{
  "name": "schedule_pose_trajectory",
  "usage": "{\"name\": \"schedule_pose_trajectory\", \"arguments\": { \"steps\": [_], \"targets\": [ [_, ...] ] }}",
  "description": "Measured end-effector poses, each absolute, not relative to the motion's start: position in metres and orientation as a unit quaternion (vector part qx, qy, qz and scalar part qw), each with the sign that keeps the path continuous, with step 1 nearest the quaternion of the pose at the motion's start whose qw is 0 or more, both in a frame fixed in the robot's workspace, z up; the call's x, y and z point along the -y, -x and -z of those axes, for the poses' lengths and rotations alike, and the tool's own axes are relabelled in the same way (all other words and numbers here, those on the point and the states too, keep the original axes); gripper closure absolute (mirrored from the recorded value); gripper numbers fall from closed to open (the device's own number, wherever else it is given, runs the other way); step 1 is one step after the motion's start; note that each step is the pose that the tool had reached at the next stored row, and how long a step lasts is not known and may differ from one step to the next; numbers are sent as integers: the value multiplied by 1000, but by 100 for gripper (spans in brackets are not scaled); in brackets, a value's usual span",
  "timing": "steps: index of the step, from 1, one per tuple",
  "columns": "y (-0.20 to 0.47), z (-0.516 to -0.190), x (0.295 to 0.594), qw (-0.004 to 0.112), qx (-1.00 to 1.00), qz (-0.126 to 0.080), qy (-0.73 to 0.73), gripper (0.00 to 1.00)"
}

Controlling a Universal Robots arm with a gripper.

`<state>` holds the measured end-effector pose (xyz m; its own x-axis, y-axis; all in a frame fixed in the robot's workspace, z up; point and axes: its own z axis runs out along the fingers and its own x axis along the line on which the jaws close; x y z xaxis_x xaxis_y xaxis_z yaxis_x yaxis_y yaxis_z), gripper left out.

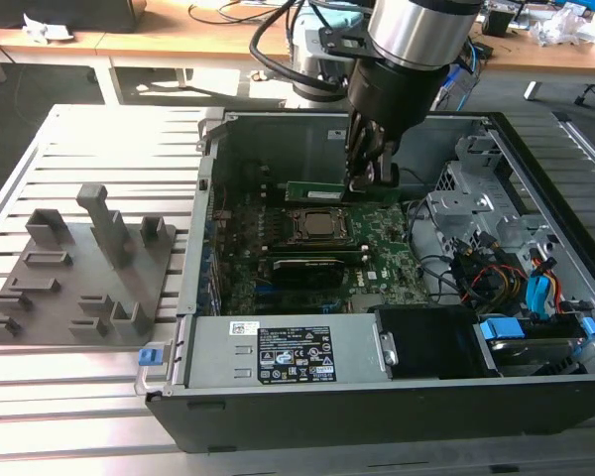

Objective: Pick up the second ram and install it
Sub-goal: 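Pick up the second ram and move it above second insertion slot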

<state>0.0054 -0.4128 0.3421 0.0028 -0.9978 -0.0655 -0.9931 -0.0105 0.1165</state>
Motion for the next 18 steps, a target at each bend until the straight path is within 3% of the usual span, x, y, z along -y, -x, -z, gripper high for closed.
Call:
{"name": "schedule_pose_trajectory", "arguments": {
  "steps": [18],
  "targets": [
    [-5, -314, 413, 19, 703, 65, -708, 86]
  ]
}}
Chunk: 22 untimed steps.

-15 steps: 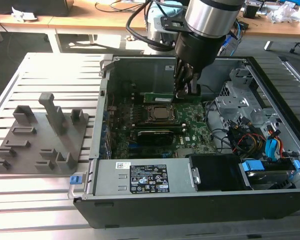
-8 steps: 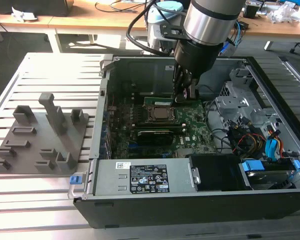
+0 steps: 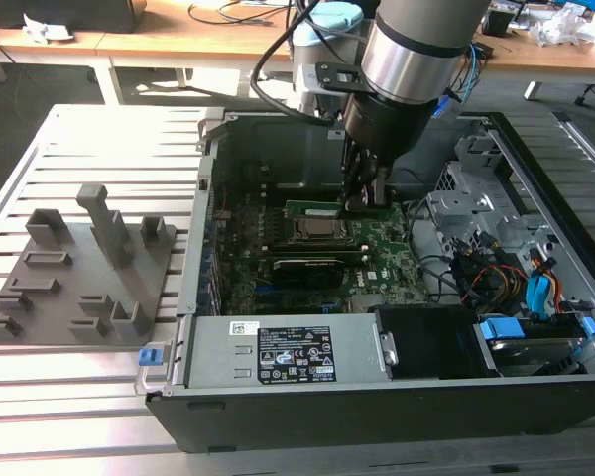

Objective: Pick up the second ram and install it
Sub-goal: 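Pick up the second ram and move it above second insertion slot, then insert the second ram into the second slot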

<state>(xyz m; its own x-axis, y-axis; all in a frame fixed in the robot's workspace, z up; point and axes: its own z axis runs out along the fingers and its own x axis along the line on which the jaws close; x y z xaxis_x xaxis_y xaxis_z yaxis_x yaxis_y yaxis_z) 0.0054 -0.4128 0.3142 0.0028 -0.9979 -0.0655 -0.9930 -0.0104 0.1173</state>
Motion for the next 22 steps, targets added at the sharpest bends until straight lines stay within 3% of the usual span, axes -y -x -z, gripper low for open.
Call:
{"name": "schedule_pose_trajectory", "arguments": {
  "steps": [17, 22],
  "targets": [
    [-5, -311, 413, 18, 703, 65, -708, 86],
    [-5, -294, 413, 19, 703, 65, -708, 86]
  ]
}}
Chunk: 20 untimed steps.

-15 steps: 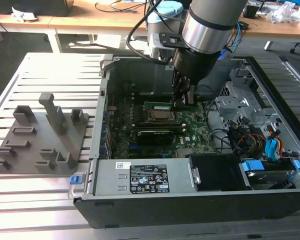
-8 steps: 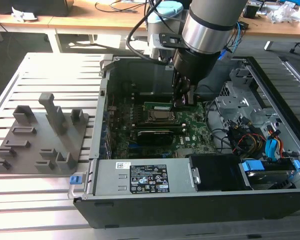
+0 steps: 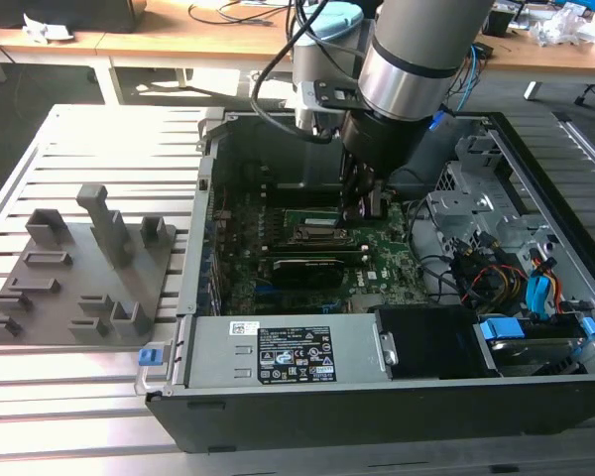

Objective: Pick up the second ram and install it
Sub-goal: 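Insert the second ram into the second slot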

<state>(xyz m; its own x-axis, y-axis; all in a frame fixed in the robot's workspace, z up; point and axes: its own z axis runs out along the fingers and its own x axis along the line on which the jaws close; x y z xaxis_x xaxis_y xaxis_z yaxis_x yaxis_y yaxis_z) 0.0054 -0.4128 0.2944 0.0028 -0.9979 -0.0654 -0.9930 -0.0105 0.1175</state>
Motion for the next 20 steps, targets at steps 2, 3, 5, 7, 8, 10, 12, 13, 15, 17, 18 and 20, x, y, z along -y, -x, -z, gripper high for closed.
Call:
{"name": "schedule_pose_trajectory", "arguments": {
  "steps": [2, 3, 5, 7, 8, 10, 12, 13, 15, 17, 18, 20],
  "targets": [
    [-5, -287, 413, 19, 703, 65, -708, 86],
    [-5, -285, 413, 19, 703, 65, -708, 86],
    [-5, -281, 413, 19, 703, 65, -708, 86],
    [-5, -274, 413, 19, 703, 65, -708, 86],
    [-5, -271, 413, 19, 703, 65, -708, 86],
    [-5, -267, 413, 19, 703, 65, -708, 86],
    [-5, -261, 413, 19, 703, 65, -708, 86],
    [-5, -258, 413, 19, 703, 65, -708, 86],
    [-5, -253, 413, 19, 703, 65, -708, 86],
    [-5, -249, 413, 19, 703, 65, -708, 86],
    [-5, -245, 413, 19, 703, 65, -708, 86],
    [-5, -239, 412, 14, 703, 70, -708, 86]
  ]
}}
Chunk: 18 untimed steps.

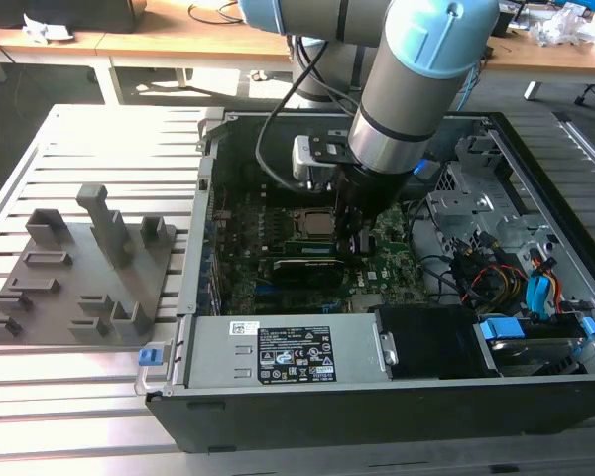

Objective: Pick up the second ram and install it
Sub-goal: 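Insert the second ram into the second slot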

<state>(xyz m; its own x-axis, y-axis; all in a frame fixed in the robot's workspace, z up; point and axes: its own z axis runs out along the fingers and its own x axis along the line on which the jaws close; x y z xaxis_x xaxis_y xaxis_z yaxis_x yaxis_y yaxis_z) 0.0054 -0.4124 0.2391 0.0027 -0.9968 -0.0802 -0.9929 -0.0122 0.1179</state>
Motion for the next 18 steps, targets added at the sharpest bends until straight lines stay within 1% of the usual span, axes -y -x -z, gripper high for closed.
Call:
{"name": "schedule_pose_trajectory", "arguments": {
  "steps": [1, 3, 5, 6, 10, 14, 18],
  "targets": [
    [-5, -238, 412, 10, 702, 73, -708, 86],
    [-5, -237, 411, 8, 702, 76, -708, 86],
    [-5, -236, 410, 1, 701, 82, -708, 86],
    [-5, -238, 409, 0, 701, 82, -708, 86],
    [-5, -251, 409, -1, 701, 81, -708, 86],
    [-1, -249, 409, -3, 701, 83, -708, 86],
    [8, -241, 401, -4, 701, 84, -708, 86]
  ]
}}
